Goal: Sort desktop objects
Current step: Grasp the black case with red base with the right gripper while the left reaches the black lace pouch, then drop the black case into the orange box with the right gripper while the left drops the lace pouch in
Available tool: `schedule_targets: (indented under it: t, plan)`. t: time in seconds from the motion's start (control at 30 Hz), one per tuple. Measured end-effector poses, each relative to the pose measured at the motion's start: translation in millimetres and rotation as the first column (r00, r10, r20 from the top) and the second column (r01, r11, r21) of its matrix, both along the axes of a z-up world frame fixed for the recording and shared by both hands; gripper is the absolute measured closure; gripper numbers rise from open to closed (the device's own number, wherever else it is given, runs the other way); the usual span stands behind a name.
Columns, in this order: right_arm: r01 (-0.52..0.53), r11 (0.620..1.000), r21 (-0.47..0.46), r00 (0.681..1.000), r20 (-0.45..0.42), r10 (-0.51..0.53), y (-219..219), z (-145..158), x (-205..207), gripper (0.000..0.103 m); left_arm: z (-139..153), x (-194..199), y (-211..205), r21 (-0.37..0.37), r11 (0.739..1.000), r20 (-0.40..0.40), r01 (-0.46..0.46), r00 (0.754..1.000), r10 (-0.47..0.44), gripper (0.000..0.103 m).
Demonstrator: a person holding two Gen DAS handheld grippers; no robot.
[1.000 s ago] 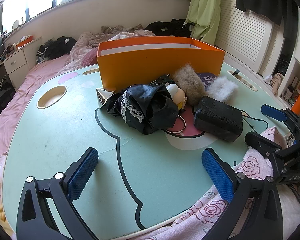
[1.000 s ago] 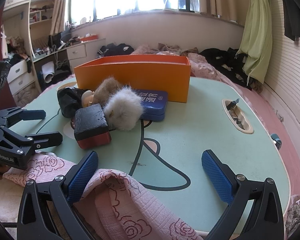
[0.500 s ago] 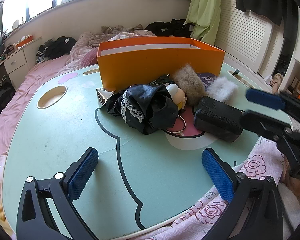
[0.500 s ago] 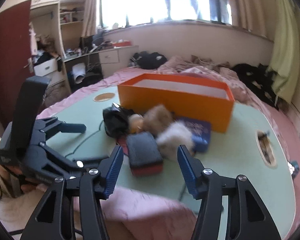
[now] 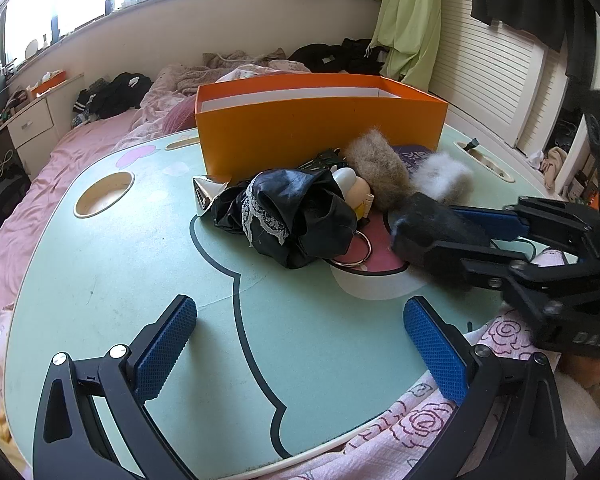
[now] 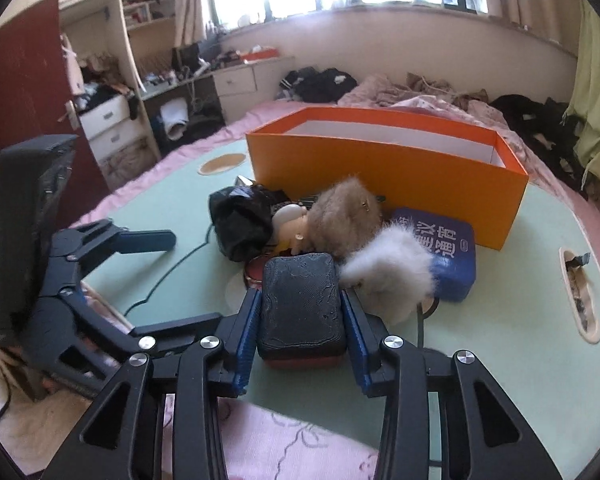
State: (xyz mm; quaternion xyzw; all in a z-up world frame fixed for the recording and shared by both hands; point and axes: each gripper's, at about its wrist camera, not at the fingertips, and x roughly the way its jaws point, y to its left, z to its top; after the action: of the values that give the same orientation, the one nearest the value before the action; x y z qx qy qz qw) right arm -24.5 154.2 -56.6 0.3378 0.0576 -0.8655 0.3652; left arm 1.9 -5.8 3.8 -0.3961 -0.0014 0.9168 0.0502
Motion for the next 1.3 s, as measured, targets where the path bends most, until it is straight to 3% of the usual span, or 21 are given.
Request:
schedule_targets:
  t: [0.2,0.43,0.47,0.5,0.53,0.63,0.7,0.73,0.8,1.1,1.3]
  plan:
    - [0.060,0.995,-0.080,0.998,-0.008,-0.061,35,2,18,0.064,9,0,-9,0.058,0.998,-0.015,-0.006,1.000,0.007,0.000]
    - [0.136,0.991,0.004,0.988,-0.069,-0.136,43,-6,24,0.062,33,-18,-22,0.066,0.996,-0.083,-0.056,0.995,0.061,0.000]
    - [0.157,0.987,0.029,0.984,-0.086,-0.154,40,-7,25,0.056,35,-20,-24,0.072,0.996,-0.090,-0.061,0.994,0.067,0.000]
    - [0.172,0.984,0.046,0.981,-0.095,-0.167,39,-8,24,0.034,36,-22,-26,0.080,0.995,-0.093,-0.060,0.993,0.068,0.001]
    - [0.190,0.980,0.066,0.977,-0.114,-0.182,37,-10,23,0.023,37,-25,-27,0.091,0.994,-0.095,-0.056,0.993,0.064,0.003]
    - [0.180,0.981,0.077,0.979,-0.116,-0.170,33,-15,20,0.029,33,-39,-25,0.088,0.995,-0.053,-0.036,0.998,0.040,0.029]
    - [0.171,0.983,0.069,0.981,-0.106,-0.163,34,-16,19,0.055,25,-42,-25,0.120,0.993,-0.014,-0.018,1.000,0.020,0.051]
    - [0.171,0.983,0.065,0.981,-0.110,-0.163,35,-17,20,0.061,24,-42,-26,0.136,0.991,-0.009,-0.016,1.000,0.017,0.052]
    - [0.163,0.985,0.062,0.981,-0.115,-0.155,36,-18,21,0.065,25,-37,-27,0.139,0.990,-0.029,-0.007,1.000,0.011,0.068]
    - [0.185,0.982,0.028,0.970,-0.168,-0.178,38,-12,29,0.065,37,0,-26,0.148,0.987,-0.085,0.069,0.995,-0.057,0.078]
    - [0.198,0.980,0.008,0.964,-0.182,-0.193,44,-5,30,0.065,47,23,-3,0.093,0.980,-0.158,0.175,0.975,-0.159,0.078]
